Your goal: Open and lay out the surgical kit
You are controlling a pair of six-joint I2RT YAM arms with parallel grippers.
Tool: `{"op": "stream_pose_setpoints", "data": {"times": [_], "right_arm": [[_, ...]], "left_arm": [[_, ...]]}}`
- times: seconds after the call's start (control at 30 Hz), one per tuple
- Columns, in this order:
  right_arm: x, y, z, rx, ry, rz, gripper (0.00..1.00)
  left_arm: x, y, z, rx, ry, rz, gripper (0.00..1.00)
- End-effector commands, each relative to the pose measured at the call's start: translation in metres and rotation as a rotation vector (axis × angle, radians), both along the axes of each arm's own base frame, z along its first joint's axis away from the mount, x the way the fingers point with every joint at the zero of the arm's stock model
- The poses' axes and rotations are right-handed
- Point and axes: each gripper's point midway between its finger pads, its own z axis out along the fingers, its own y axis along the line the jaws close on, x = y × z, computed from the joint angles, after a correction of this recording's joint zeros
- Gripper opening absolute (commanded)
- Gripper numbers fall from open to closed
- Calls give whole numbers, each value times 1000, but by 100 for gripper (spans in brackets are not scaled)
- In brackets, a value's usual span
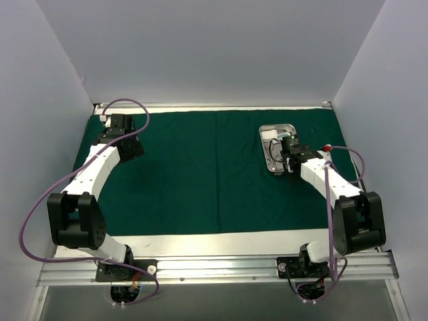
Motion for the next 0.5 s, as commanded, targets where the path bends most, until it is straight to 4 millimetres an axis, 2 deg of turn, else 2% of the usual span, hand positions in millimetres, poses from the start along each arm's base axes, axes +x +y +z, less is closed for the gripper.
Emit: {"op": "stream_pose_setpoints", "data": {"times": [0.0,0.07,0.1,0.13,0.2,0.23,0.27,0.3,0.33,0.37,0.43,0.47], "right_arm": [[7,-7,46,-122,-25,105,55],[17,-7,56,-200,-2,239,56],[30,-5,70,-233,-22,300,56],[41,-4,74,-272,-27,354,55],[50,-4,78,-354,6,489,55],[64,-9,83,-367,-3,514,54],[70,-3,82,-377,-1,625,54],[76,-3,82,-383,-4,669,54],[83,-4,77,-385,8,704,53],[91,-11,84,-422,1,744,53],[104,-7,77,-412,-8,823,52],[113,-11,84,-419,-28,836,52]], "left_arm": [[7,-3,12,-14,-60,-3,84],[8,-5,13,-19,-65,-12,84],[9,-5,14,-20,-67,-15,84],[10,-6,14,-22,-70,-19,85],[10,-7,16,-27,-75,-28,86],[10,-8,17,-28,-76,-30,87],[10,-6,20,-27,-85,-30,87],[9,-6,21,-24,-86,-33,93],[9,-6,22,-24,-89,-36,95],[8,-6,26,-25,-100,-39,97],[7,-8,30,-26,-110,-50,96],[6,-7,35,-25,-126,-52,94]]}}
